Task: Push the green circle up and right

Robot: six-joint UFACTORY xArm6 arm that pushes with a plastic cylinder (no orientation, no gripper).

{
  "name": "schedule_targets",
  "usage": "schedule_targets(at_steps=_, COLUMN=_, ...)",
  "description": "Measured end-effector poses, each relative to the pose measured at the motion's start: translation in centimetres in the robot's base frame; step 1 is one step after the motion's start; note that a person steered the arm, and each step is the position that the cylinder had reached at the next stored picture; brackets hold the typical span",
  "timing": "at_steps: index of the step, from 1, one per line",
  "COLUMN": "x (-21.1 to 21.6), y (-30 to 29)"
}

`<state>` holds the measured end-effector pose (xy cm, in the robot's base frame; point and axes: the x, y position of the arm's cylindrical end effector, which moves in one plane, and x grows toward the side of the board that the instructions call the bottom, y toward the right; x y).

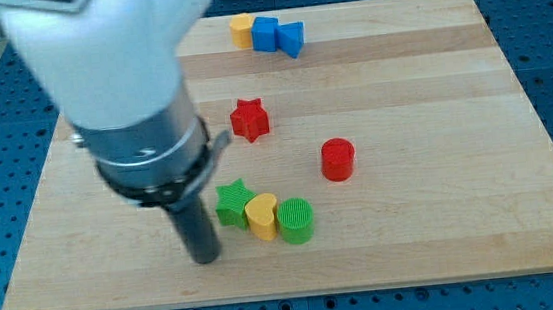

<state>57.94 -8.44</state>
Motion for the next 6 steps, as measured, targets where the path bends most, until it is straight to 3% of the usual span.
schedule_targets(at_steps=2, x=0.0, y=6.2)
schedule_targets(at_steps=6, x=-6.2, y=7.0)
